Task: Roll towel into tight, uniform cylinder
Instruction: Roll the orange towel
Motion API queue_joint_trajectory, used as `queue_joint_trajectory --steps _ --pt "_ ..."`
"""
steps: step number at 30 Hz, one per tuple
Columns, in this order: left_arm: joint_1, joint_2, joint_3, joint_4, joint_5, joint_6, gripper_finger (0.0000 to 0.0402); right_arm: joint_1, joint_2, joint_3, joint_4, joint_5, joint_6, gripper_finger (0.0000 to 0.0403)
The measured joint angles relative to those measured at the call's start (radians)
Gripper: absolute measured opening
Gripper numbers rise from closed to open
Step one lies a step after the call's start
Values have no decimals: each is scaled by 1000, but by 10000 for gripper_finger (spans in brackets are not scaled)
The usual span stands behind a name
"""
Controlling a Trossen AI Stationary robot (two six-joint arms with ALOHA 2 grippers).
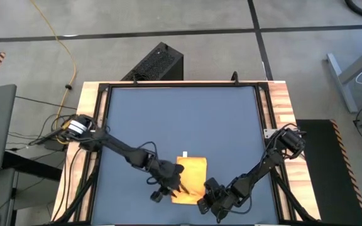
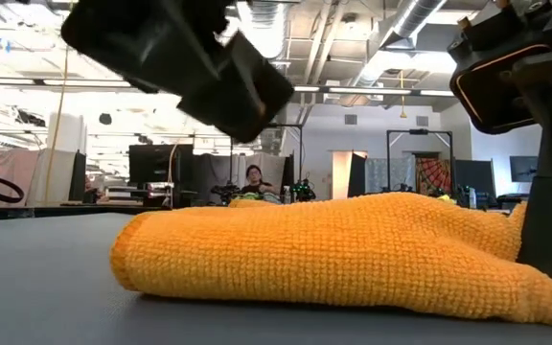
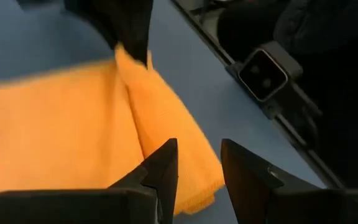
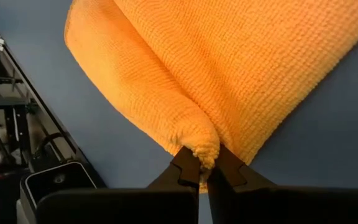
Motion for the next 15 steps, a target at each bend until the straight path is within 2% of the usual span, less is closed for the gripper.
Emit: queue_joint_trajectory --steps 4,9,15 --pt "-75 2 0 12 -147 108 109 0 -6 0 -6 7 -15 30" --pt "-156 20 -1 21 -417 149 109 0 -5 0 -7 23 -17 33" --pt "-211 38 1 54 -448 133 109 0 -5 0 -8 27 -20 33"
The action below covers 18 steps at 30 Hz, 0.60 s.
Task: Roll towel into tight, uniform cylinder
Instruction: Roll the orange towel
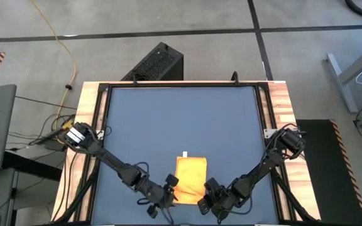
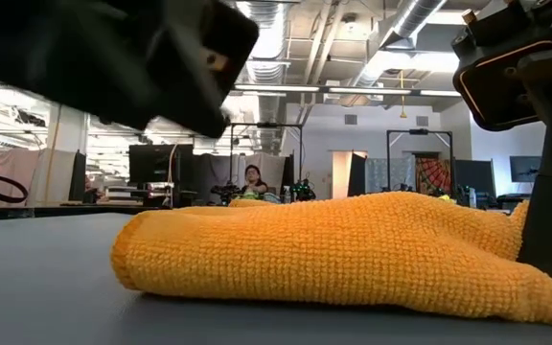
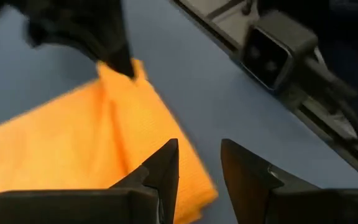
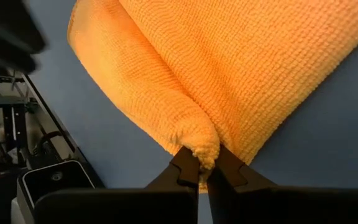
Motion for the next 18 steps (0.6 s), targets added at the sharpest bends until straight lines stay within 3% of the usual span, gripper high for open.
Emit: queue_joint_trajectory --steps 9,18 --pt "-12 89 0 36 -114 -10 109 0 0 0 0 14 0 33" --pt "27 100 2 -22 -103 -98 109 -1 0 0 1 14 -29 40"
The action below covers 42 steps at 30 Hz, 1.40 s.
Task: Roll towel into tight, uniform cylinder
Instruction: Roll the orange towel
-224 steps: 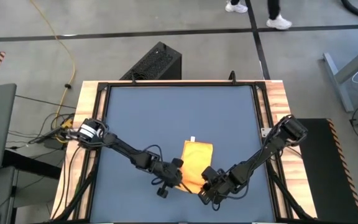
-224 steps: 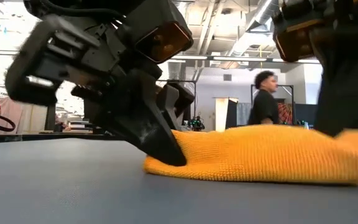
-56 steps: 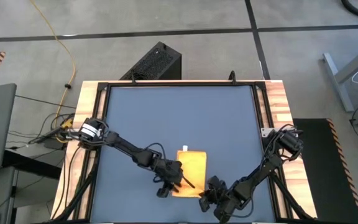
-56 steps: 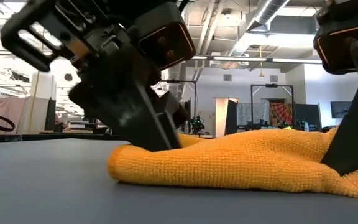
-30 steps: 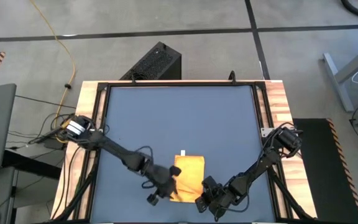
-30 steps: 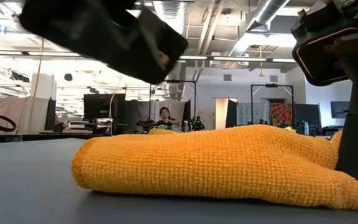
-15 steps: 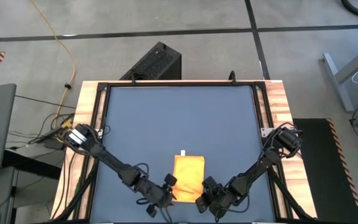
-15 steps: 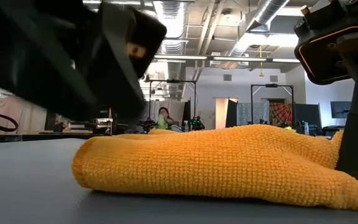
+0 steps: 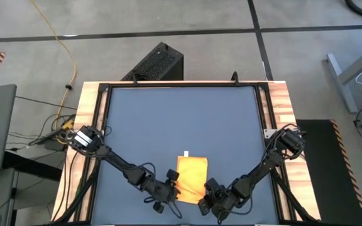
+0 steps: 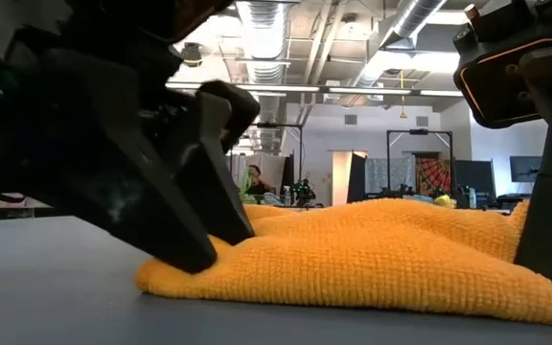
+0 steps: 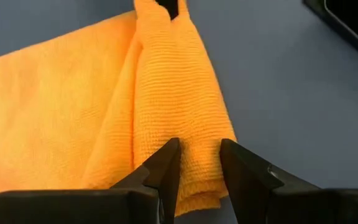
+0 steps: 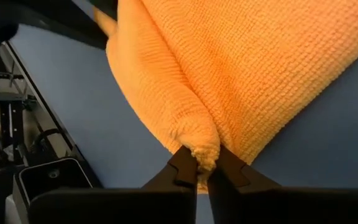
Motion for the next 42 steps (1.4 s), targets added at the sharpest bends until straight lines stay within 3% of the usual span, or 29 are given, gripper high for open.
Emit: queue_joint_trajectory --steps 8,15,27,31,33,36,40,42 --pt "11 80 23 1 43 -53 102 0 -5 0 -6 -4 -39 87" --pt "19 70 25 -36 96 -61 12 13 -69 -3 -84 -46 -74 120" --pt "62 16 19 -72 337 -88 2 49 -126 -2 -164 -103 -180 122" --pt "61 11 18 -57 333 -78 1 82 -155 -1 -157 -69 -222 122" --pt "60 12 18 -48 327 -79 1 102 -157 -1 -104 15 -333 122" --pt "60 12 18 -41 320 -80 0 121 -138 0 37 121 -658 122" --pt "60 12 18 -21 316 -85 0 120 -70 1 239 136 -1098 122" --pt "60 12 18 -22 316 -88 0 110 -47 4 263 137 -1191 122"
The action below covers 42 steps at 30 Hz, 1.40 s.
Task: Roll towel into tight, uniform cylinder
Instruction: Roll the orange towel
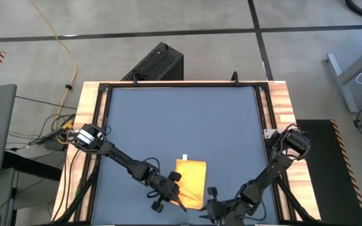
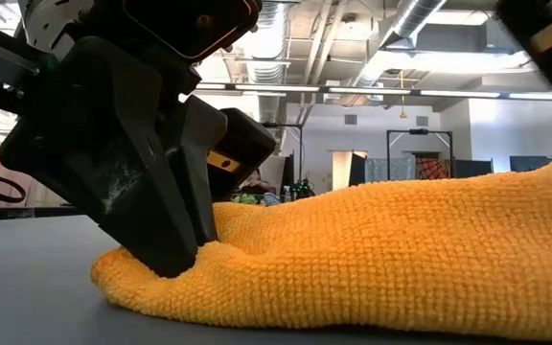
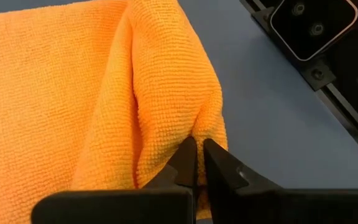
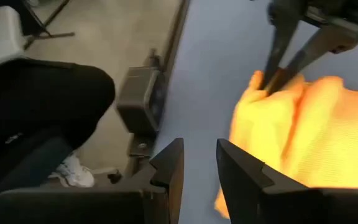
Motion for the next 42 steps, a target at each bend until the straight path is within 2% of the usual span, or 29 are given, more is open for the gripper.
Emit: queue_joint_trajectory --steps 5,16,20,26,34,42 --pt "0 0 0 -6 -1 -1 0 -22 1 7 -29 1 -21 136" --pt "4 -1 1 -4 -1 1 0 -24 1 7 -161 -16 -13 213" --pt "4 -1 1 -4 -1 5 0 -22 1 7 -162 -18 -44 215" --pt "5 -2 1 -5 -1 9 0 -14 1 7 -77 16 -179 204" --pt "5 -2 2 -8 -2 9 0 -31 52 8 -76 -28 -139 203" --pt "6 -2 2 -11 24 9 0 -30 62 8 -150 8 -110 203"
